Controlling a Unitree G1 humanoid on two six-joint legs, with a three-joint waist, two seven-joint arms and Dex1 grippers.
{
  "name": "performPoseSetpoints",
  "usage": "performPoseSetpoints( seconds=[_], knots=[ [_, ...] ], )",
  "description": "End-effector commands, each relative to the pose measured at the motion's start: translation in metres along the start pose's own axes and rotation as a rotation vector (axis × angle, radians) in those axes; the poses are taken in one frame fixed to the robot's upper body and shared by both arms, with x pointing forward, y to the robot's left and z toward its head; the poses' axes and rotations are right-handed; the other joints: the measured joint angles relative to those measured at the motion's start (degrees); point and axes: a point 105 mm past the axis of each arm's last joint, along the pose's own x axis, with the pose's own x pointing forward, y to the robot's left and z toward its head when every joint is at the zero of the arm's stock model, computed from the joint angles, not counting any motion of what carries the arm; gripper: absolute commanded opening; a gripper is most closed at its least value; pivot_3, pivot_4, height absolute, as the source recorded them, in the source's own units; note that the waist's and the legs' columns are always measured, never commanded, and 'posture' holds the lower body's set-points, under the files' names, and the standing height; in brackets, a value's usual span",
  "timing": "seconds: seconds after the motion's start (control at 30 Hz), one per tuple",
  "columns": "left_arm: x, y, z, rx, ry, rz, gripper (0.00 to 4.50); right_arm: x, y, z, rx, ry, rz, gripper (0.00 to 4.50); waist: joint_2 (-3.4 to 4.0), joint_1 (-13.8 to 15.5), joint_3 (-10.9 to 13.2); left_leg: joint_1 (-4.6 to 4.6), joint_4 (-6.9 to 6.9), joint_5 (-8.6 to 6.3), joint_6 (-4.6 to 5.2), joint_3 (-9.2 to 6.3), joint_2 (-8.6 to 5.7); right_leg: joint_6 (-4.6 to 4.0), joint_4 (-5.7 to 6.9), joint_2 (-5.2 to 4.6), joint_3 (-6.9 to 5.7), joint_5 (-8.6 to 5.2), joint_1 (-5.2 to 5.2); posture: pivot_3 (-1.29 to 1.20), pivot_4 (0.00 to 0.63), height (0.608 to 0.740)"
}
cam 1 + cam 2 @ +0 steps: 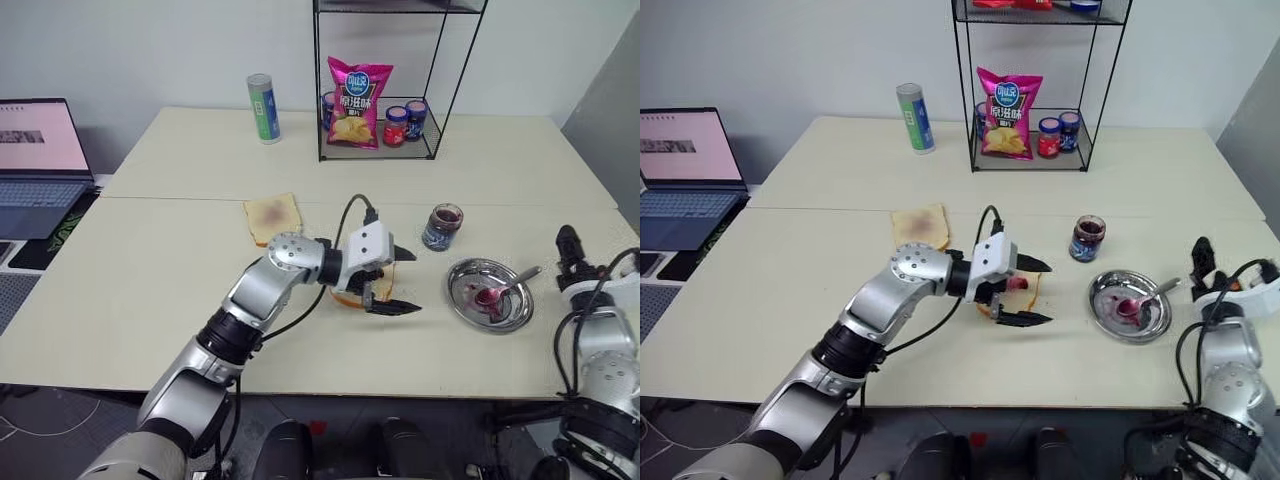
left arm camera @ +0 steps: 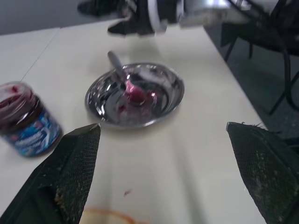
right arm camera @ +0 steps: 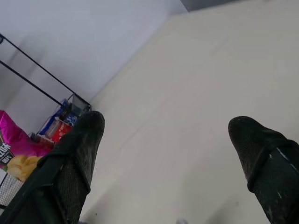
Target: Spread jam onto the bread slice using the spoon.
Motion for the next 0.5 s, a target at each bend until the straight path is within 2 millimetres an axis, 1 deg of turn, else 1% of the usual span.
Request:
performPoseSetpoints(
  seconds=[0.03,0.1,0.13,0.17,0.2,0.23,0.27,0.3,0.37,0.47,0.5],
  knots=[
    [-0.031,0.015,0.001,0.025,0.026,0.087,4.50,-0.012,0.058,0.006,-0.230,0.140,0.282,4.47,0.00,-0.02,0.00,0.01,0.00,0.00,0.00,-0.02,0.03,-0.01,0.01,0.03,-0.02,-0.01,0.01,0.00,0.150,0.740],
    [-0.047,0.020,-0.003,0.012,0.048,0.124,4.50,-0.025,0.076,-0.003,-0.366,0.262,0.425,4.47,-0.02,-0.03,0.00,0.02,-0.03,0.00,0.00,-0.04,0.05,-0.05,0.00,0.04,-0.03,-0.03,0.01,0.00,0.150,0.740],
    [-0.061,0.024,-0.007,-0.014,0.064,0.152,4.50,-0.040,0.087,-0.012,-0.492,0.368,0.544,4.47,-0.02,0.10,-0.01,0.02,-0.03,0.00,0.00,-0.05,0.08,-0.06,-0.02,0.07,-0.05,-0.03,0.02,0.00,0.150,0.740],
    [-0.075,0.027,-0.012,-0.034,0.088,0.180,4.50,-0.056,0.092,-0.021,-0.600,0.475,0.647,4.47,0.00,0.21,0.01,0.01,-0.02,0.00,0.00,-0.08,0.07,-0.07,-0.02,0.08,-0.08,-0.04,0.03,0.00,0.150,0.740],
    [-0.089,0.028,-0.018,-0.048,0.119,0.206,4.50,-0.073,0.094,-0.029,-0.687,0.586,0.742,4.47,0.01,0.31,0.02,0.01,-0.01,-0.01,0.00,-0.06,0.07,-0.07,-0.02,0.08,-0.07,-0.05,0.01,0.00,0.150,0.740],
    [-0.102,0.027,-0.024,-0.066,0.151,0.224,4.50,-0.087,0.094,-0.035,-0.733,0.679,0.815,4.47,0.12,0.43,0.06,0.00,-0.05,-0.01,0.00,-0.08,0.07,-0.07,-0.07,0.06,-0.10,-0.05,0.02,0.00,0.150,0.740],
    [-0.114,0.026,-0.030,-0.084,0.183,0.243,4.50,-0.099,0.092,-0.038,-0.763,0.762,0.863,4.47,0.03,0.34,0.08,-0.04,-0.12,-0.02,0.01,-0.05,0.01,-0.09,-0.09,0.01,-0.08,-0.08,-0.05,0.00,0.150,0.740],
    [-0.122,0.023,-0.034,-0.100,0.203,0.253,4.50,-0.108,0.090,-0.039,-0.781,0.821,0.895,4.47,-0.26,0.31,0.07,0.01,-0.14,-0.03,0.03,-0.05,0.09,-0.12,-0.14,0.04,-0.09,-0.10,-0.01,0.00,0.150,0.740],
    [-0.132,0.017,-0.038,-0.129,0.223,0.264,4.50,-0.121,0.088,-0.041,-0.792,0.902,0.941,4.47,-0.32,0.44,0.09,-0.03,-0.08,-0.04,0.01,-0.21,0.17,-0.15,-0.17,0.07,-0.25,-0.11,0.02,0.00,0.150,0.740],
    [-0.139,0.009,-0.039,-0.159,0.228,0.266,4.50,-0.130,0.086,-0.042,-0.775,0.939,0.962,4.47,-0.45,0.87,0.15,-0.02,0.02,-0.04,0.00,-0.17,0.08,-0.13,-0.16,-0.09,-0.26,-0.10,0.07,0.00,0.150,0.740],
    [-0.140,0.006,-0.040,-0.169,0.224,0.267,4.50,-0.129,0.087,-0.043,-0.772,0.931,0.958,4.47,-0.45,0.87,0.15,-0.02,0.09,-0.04,-0.01,-0.16,0.02,-0.18,-0.17,-0.36,-0.26,-0.13,0.09,0.00,0.150,0.740]
  ],
)
